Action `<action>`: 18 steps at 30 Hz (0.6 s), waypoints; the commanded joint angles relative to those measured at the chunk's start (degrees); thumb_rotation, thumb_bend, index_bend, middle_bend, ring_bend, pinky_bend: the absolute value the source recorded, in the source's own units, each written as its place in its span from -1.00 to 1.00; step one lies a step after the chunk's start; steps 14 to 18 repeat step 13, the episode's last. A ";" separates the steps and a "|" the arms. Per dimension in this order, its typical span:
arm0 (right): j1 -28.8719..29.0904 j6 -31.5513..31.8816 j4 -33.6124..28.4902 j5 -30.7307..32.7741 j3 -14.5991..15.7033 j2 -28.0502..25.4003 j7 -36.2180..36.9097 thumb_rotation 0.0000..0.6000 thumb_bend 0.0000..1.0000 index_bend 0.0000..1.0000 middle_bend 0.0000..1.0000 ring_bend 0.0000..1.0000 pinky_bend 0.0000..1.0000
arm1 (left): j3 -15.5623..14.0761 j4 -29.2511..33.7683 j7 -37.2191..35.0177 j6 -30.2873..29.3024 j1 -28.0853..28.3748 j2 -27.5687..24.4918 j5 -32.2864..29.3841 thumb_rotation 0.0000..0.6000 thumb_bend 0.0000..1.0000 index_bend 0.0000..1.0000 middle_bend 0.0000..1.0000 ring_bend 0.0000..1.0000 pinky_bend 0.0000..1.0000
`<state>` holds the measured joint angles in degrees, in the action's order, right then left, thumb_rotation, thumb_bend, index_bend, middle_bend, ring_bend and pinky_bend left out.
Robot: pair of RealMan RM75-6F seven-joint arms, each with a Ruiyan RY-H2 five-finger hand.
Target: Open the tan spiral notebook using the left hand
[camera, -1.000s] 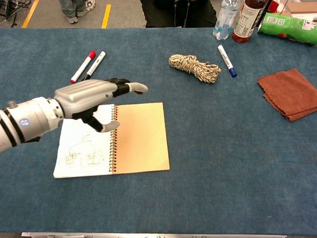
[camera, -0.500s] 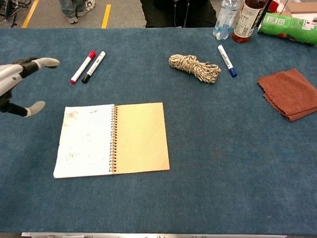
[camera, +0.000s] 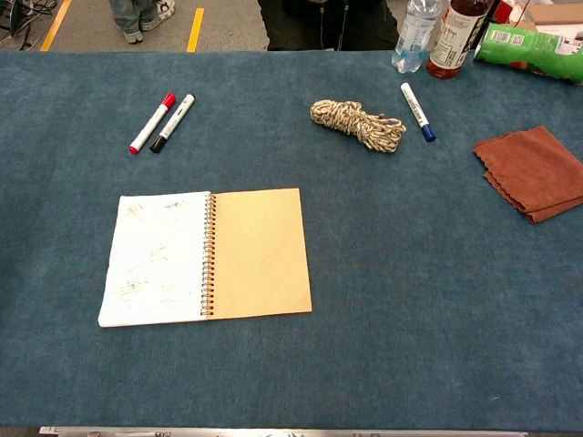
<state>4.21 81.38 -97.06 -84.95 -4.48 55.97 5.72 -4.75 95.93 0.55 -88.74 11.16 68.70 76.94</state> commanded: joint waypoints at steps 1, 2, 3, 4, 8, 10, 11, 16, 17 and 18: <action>0.61 -0.95 -0.53 0.44 -0.03 -0.01 -0.59 1.00 -0.64 -0.55 -0.56 -0.70 -0.44 | 0.37 -0.70 -0.48 -1.23 -1.35 -0.01 0.95 1.00 -0.26 -0.80 -0.77 -1.00 -0.97; 0.80 -1.24 -0.62 0.54 -0.04 0.02 -0.72 1.00 -0.64 -0.55 -0.56 -0.70 -0.44 | 0.50 -0.78 -0.61 -1.35 -1.61 0.02 1.19 1.00 -0.26 -0.80 -0.77 -1.00 -0.97; 1.04 -1.59 -0.71 0.54 -0.02 0.07 -0.91 1.00 -0.64 -0.55 -0.56 -0.70 -0.44 | 0.68 -0.97 -0.76 -1.37 -1.90 0.04 1.43 1.00 -0.26 -0.80 -0.77 -1.00 -0.97; 1.23 -1.79 -0.77 0.38 0.02 0.12 -1.03 1.00 -0.64 -0.55 -0.56 -0.70 -0.44 | 0.80 -1.10 -0.84 -1.36 -2.10 0.03 1.61 1.00 -0.26 -0.80 -0.77 -1.00 -0.97; 1.99 -2.09 -0.63 -1.15 0.34 0.40 -1.47 1.00 -0.63 -0.55 -0.56 -0.70 -0.44 | 1.63 -1.57 -1.29 -1.38 -2.89 0.14 2.19 1.00 -0.26 -0.80 -0.76 -1.00 -0.97; 2.16 -2.19 -0.84 -1.13 0.36 0.46 -1.77 1.00 -0.63 -0.55 -0.56 -0.70 -0.44 | 2.03 -1.70 -1.44 -1.40 -3.26 0.21 2.41 1.00 -0.26 -0.79 -0.76 -1.00 -0.97; 2.19 -2.16 -0.89 -1.15 0.36 0.50 -1.77 1.00 -0.63 -0.55 -0.56 -0.70 -0.44 | 2.14 -1.70 -1.41 -1.38 -3.32 0.24 2.53 1.00 -0.26 -0.79 -0.76 -1.00 -0.97; 2.26 -2.05 -0.93 -1.26 0.40 0.63 -1.91 1.00 -0.63 -0.55 -0.56 -0.70 -0.44 | 2.45 -1.69 -1.23 -1.17 -3.55 0.33 2.77 1.00 -0.26 -0.79 -0.76 -1.00 -0.97; 2.26 -2.05 -0.93 -1.26 0.40 0.63 -1.91 1.00 -0.63 -0.55 -0.56 -0.70 -0.44 | 2.45 -1.69 -1.23 -1.17 -3.55 0.33 2.77 1.00 -0.26 -0.79 -0.76 -1.00 -0.97; 2.26 -2.05 -0.93 -1.26 0.40 0.63 -1.91 1.00 -0.63 -0.55 -0.56 -0.70 -0.44 | 2.45 -1.69 -1.23 -1.17 -3.55 0.33 2.77 1.00 -0.26 -0.79 -0.76 -1.00 -0.97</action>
